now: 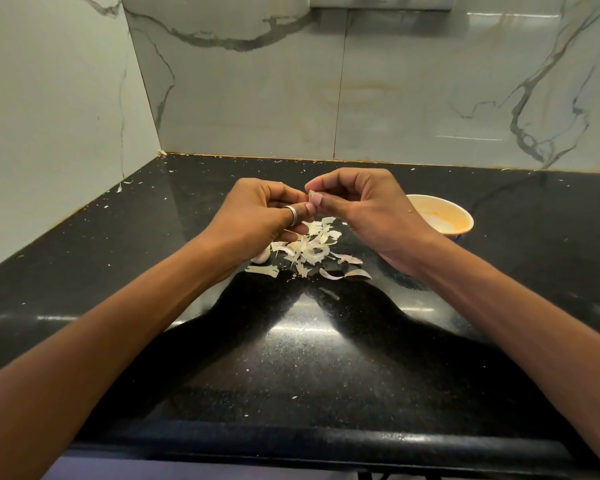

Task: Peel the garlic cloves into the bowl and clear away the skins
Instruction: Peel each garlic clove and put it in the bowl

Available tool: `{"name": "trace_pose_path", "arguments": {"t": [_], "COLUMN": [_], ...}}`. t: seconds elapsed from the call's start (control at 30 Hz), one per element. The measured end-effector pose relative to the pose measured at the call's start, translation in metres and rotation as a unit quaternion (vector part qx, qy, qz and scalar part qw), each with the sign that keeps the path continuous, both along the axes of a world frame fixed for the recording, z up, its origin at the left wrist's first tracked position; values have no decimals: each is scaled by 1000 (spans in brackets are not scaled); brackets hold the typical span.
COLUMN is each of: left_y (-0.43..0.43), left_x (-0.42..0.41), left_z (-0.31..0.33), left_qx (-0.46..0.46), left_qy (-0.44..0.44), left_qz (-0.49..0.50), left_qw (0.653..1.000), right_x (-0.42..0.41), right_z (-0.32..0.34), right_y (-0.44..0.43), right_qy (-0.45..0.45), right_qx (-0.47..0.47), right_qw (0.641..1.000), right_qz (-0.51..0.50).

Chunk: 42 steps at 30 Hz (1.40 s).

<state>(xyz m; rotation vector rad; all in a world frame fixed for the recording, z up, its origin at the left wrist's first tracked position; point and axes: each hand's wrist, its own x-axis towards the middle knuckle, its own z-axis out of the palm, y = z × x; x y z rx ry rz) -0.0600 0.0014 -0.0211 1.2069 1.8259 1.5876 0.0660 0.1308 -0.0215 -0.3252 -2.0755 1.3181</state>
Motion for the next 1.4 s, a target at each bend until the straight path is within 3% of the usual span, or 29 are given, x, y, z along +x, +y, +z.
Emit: {"name": "trace_pose_path", "arguments": {"t": [0.37,0.6,1.17,1.4], "left_y": [0,1,-2,-1], "left_x": [4,2,-3,-4], "left_z": [-1,-2,-2,-4], "left_qx": [16,33,3,-7], "left_qy": [-23,-12,53,92], "left_qz": [16,18,23,39], "left_qw": [999,999,998,995], "right_x": [-4,1,6,7], "right_z": [-7,-2,-4,-5], "right_y": [9,3,0,-2], "right_qy": [-16,-26,-28,-26], "right_qx": [97,222,393,379], "right_qw": [994,973,918,924], "right_qz": [-48,-64,-43,-47]}}
